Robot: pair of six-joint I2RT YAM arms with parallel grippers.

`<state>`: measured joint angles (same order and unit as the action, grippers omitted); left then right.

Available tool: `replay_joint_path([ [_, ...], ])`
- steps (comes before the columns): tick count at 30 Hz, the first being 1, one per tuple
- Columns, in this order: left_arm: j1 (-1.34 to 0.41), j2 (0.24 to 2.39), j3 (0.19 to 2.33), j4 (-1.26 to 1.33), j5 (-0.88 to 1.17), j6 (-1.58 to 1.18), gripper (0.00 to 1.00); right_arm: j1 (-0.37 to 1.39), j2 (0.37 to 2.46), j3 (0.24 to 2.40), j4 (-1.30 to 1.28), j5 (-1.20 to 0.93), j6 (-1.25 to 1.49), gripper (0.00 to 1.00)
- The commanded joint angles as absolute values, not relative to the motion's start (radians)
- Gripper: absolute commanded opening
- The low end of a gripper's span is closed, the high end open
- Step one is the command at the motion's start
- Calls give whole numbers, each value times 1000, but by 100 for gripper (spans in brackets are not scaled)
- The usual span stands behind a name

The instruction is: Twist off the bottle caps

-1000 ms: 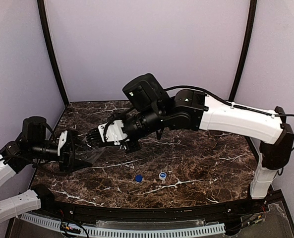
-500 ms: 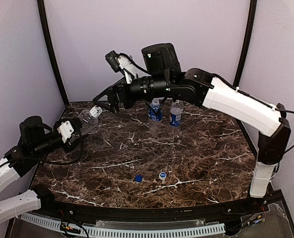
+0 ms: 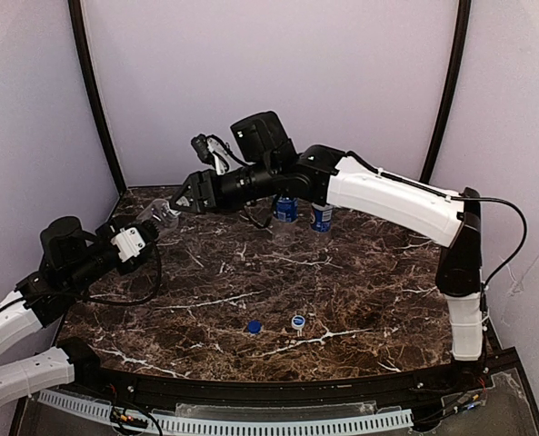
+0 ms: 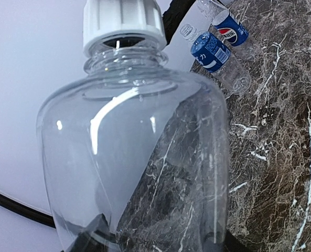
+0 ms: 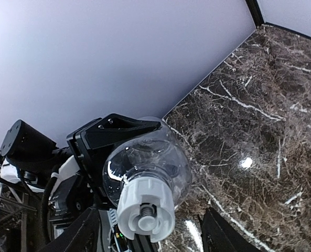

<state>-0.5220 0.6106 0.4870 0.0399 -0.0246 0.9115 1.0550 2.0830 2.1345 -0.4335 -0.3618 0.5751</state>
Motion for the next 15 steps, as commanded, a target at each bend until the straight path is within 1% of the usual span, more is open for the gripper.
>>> replay_joint_path([
  [1, -531, 613, 468, 90, -42, 937, 51, 1068, 2090, 2147, -401, -410, 607, 62],
  [3, -531, 614, 467, 92, -36, 936, 51, 1068, 2100, 2148, -397, -423, 610, 57],
  [5, -533, 612, 466, 95, -28, 937, 51, 1067, 2110, 2154, -392, -432, 612, 51],
  [7, -534, 613, 468, 94, -26, 940, 51, 1065, 2118, 2168, -388, -437, 607, 43],
  [9, -535, 615, 468, 90, -26, 943, 51, 1065, 2124, 2185, -383, -429, 599, 31],
  [10, -535, 616, 469, 89, -26, 943, 51, 1064, 2128, 2193, -381, -428, 596, 27],
  [12, -535, 617, 472, 89, -24, 940, 51, 1062, 2136, 2202, -383, -439, 600, 23],
  [15, -537, 616, 474, 86, -20, 942, 51, 1060, 2144, 2195, -382, -454, 606, 23],
])
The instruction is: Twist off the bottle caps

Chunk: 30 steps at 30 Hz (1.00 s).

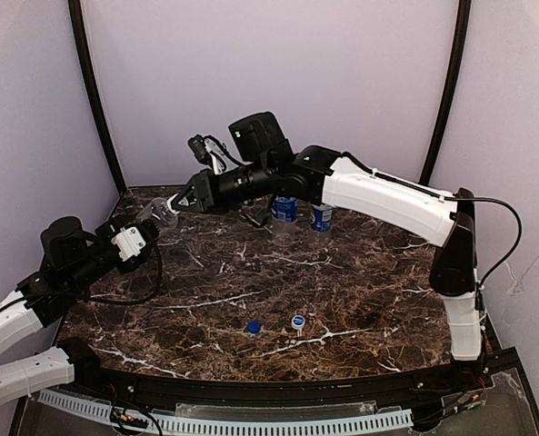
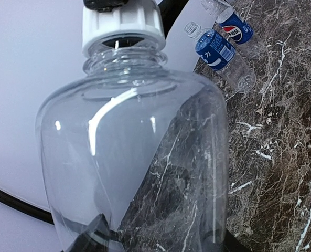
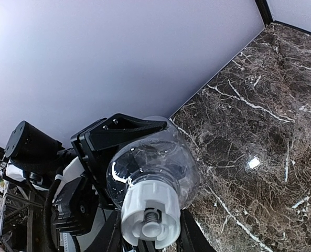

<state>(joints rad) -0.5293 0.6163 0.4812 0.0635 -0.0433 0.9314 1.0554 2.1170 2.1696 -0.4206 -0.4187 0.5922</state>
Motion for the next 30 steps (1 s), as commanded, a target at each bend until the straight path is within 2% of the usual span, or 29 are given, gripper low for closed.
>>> replay_joint_path([
  [1, -537, 616, 473, 79, -15, 946, 51, 1061, 2145, 2194, -383, -457, 607, 23],
  [2, -537, 615, 472, 76, -12, 946, 51, 1061, 2150, 2194, -383, -465, 606, 25],
  [5, -538, 615, 468, 76, -4, 947, 51, 1059, 2170, 2215, -387, -488, 613, 38],
  [7, -538, 616, 470, 75, -3, 942, 52, 1057, 2170, 2217, -388, -484, 613, 38],
  [10, -538, 618, 476, 71, -7, 932, 51, 1056, 2159, 2206, -385, -468, 602, 27],
  [13, -538, 617, 477, 64, -8, 922, 51, 1057, 2143, 2189, -387, -453, 594, 0],
  [17, -538, 613, 475, 53, -3, 914, 50, 1056, 2115, 2162, -379, -467, 534, 0],
  [21, -538, 613, 520, -70, 144, 844, 50, 1090, 2065, 2133, -378, -564, 255, 0],
  [26, -538, 620, 617, -357, 553, 709, 49, 1206, 1925, 1955, -439, -527, -354, 0],
  [30, -538, 635, 652, -469, 728, 656, 49, 1265, 1859, 1833, -488, -487, -669, 0],
])
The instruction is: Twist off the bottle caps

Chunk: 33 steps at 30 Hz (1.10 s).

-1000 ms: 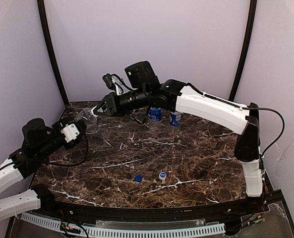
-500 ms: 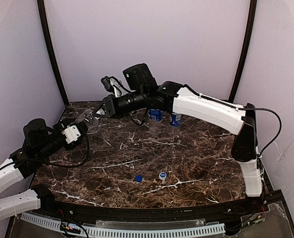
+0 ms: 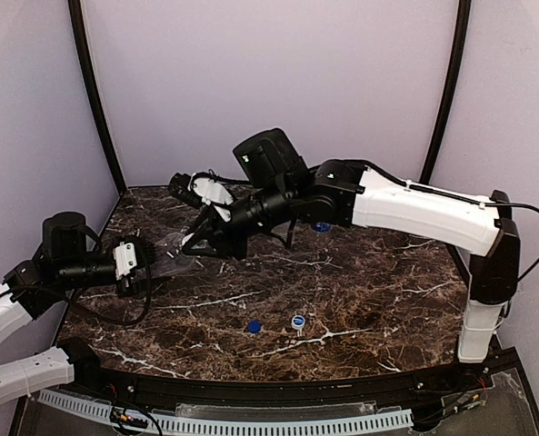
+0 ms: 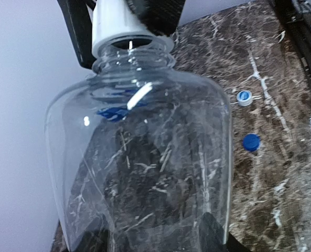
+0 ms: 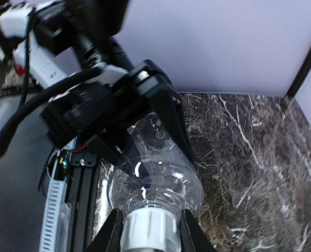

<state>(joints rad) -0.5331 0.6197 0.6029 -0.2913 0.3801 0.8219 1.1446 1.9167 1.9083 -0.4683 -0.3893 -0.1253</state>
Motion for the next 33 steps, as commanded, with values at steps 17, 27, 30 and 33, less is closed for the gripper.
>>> replay_joint_path([
  [17, -538, 648, 690, -568, 737, 739, 48, 1360, 1822, 1667, -352, 173, -1421, 0],
  [27, -538, 629, 668, -546, 702, 729, 48, 1365, 1737, 1505, -24, 194, -1418, 52],
  [30, -538, 624, 655, -511, 661, 719, 48, 1365, 1706, 1495, 58, 179, -1284, 82],
  [33, -538, 618, 639, -465, 579, 709, 48, 1365, 1674, 1516, 65, 165, -1113, 98],
])
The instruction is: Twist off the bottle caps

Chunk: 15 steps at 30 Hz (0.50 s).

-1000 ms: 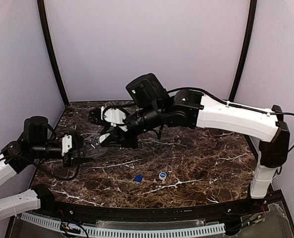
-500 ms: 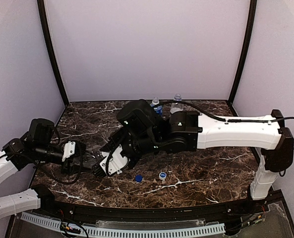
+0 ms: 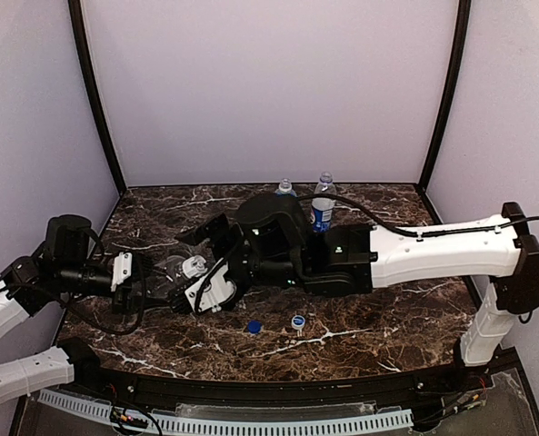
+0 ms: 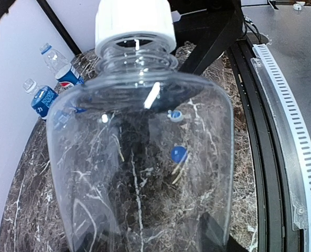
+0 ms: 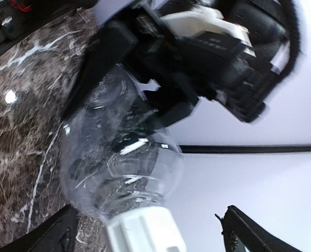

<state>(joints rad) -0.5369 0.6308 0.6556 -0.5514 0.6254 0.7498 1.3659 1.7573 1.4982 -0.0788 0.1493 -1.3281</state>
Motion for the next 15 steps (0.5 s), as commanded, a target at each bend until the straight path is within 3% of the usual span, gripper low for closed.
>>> replay_joint_path([
  [1, -538, 617, 630, -433, 562, 708, 48, 1364, 1664, 1528, 46, 156, -1050, 99],
  [10, -538, 615, 557, -157, 242, 711, 47, 1221, 1714, 1767, -236, -113, -145, 98],
  [15, -540, 624, 526, -46, 108, 775, 46, 1129, 1839, 1914, -402, -98, 393, 80],
])
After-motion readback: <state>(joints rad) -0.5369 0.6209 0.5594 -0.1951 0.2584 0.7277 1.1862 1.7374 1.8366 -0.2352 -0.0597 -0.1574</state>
